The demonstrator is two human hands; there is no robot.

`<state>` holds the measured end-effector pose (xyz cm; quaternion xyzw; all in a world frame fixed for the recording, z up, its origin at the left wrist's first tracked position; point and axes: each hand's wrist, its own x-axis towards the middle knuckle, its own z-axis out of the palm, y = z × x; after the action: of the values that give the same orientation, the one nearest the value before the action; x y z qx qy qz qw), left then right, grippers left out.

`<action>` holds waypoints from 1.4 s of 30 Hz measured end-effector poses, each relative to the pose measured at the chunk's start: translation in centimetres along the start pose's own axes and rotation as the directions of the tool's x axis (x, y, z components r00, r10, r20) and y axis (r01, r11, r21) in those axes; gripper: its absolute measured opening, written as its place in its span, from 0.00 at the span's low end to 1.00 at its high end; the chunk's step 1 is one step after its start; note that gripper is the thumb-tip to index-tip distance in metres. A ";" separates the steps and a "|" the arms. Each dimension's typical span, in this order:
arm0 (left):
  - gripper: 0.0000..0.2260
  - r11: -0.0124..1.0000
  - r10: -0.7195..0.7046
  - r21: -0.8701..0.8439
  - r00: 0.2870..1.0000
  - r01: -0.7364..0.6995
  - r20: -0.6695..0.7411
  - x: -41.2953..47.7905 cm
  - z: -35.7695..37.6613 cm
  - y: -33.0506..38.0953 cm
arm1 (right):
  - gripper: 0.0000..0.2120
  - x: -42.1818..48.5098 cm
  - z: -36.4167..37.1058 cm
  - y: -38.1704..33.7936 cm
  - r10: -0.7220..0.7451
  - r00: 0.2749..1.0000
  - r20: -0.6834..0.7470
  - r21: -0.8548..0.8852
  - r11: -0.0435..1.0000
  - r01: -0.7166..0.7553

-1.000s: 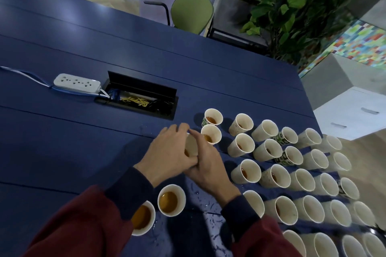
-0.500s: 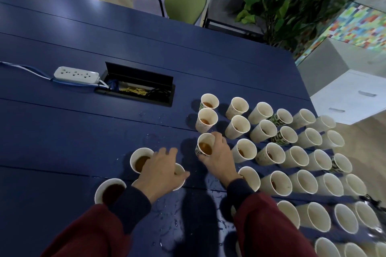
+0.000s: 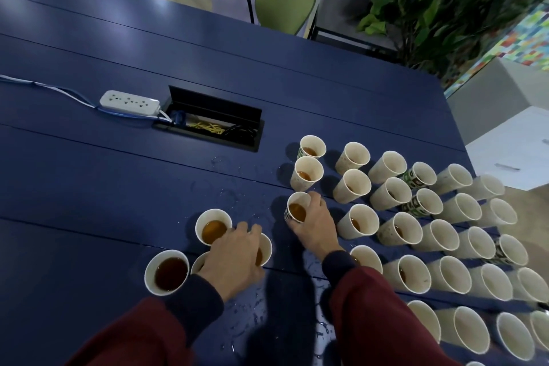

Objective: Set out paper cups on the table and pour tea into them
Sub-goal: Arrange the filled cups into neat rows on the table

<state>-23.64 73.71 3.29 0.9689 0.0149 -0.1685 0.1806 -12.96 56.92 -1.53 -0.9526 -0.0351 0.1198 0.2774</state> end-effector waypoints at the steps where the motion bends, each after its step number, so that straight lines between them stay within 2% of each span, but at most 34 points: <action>1: 0.24 1.000 -0.001 -0.009 1.000 0.001 -0.006 0.1 0.0 -0.1 | 0.29 0.0 0.0 0.1 -0.003 1.000 -0.001 0.003 1.000 0.003; 7: 0.24 0.998 -0.013 -0.061 0.999 0.010 -0.052 0.6 -1.0 -0.3 | 0.32 -0.1 -0.4 0.8 -0.019 1.000 -0.005 0.006 1.000 0.019; 12: 0.26 0.995 -0.018 -0.101 0.995 0.009 -0.096 1.0 -1.8 -0.7 | 0.47 -0.2 -1.3 0.2 -0.030 0.999 0.036 -0.127 0.991 0.034; 16: 0.27 0.986 -0.052 -0.166 0.988 0.028 -0.144 1.4 -2.8 -0.8 | 0.45 -2.5 -1.6 -2.6 -0.211 0.969 -0.125 -0.219 0.959 0.180; 18: 0.27 0.984 -0.069 -0.175 0.981 0.037 -0.182 1.6 -3.4 -0.7 | 0.44 -4.1 -1.6 -3.9 -0.309 0.942 -0.133 -0.155 0.945 0.288; 21: 0.27 0.978 -0.078 -0.204 0.973 0.032 -0.219 1.8 -3.9 -0.4 | 0.45 -6.3 -1.1 -5.5 -0.399 0.917 0.018 0.004 0.917 0.399; 23: 0.28 0.978 -0.058 -0.207 0.976 0.013 -0.211 1.7 -4.2 0.0 | 0.45 -7.2 -0.4 -6.0 -0.427 0.903 0.057 0.043 0.904 0.425; 26: 0.28 0.977 -0.011 -0.212 0.982 -0.029 -0.187 1.3 -4.4 0.2 | 0.42 -7.7 -0.2 -6.0 -0.415 0.910 0.008 0.034 0.909 0.415; 30: 0.30 0.914 -0.003 -0.401 0.987 -0.063 -0.162 0.6 -4.4 -0.7 | 0.35 -7.9 -0.3 -5.0 -0.375 0.926 -0.052 0.023 0.926 0.376; 32: 0.31 0.903 -0.044 -0.427 0.982 -0.039 -0.183 0.5 -4.1 -1.5 | 0.32 -8.1 -0.3 -4.5 -0.315 0.943 -0.105 0.038 0.947 0.320; 36: 0.30 0.968 -0.170 -0.228 0.948 0.109 -0.268 1.0 -2.7 -3.6 | 0.28 -8.7 -0.1 -2.9 -0.199 0.958 -0.207 0.070 0.974 0.217; 39: 0.35 0.968 -0.234 -0.134 0.953 0.211 -0.191 1.2 -1.4 -5.0 | 0.26 -9.3 0.5 -1.2 -0.112 0.967 -0.229 0.073 0.989 0.132; 42: 0.39 0.969 -0.234 -0.113 0.965 0.221 -0.119 1.5 -0.5 -5.7 | 0.26 -9.6 1.1 0.1 -0.038 0.981 -0.189 0.063 0.997 0.051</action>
<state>-22.58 79.16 1.24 0.9596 0.1463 -0.1228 0.2064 -22.54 56.11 -0.47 -0.9487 -0.0260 0.0245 0.3141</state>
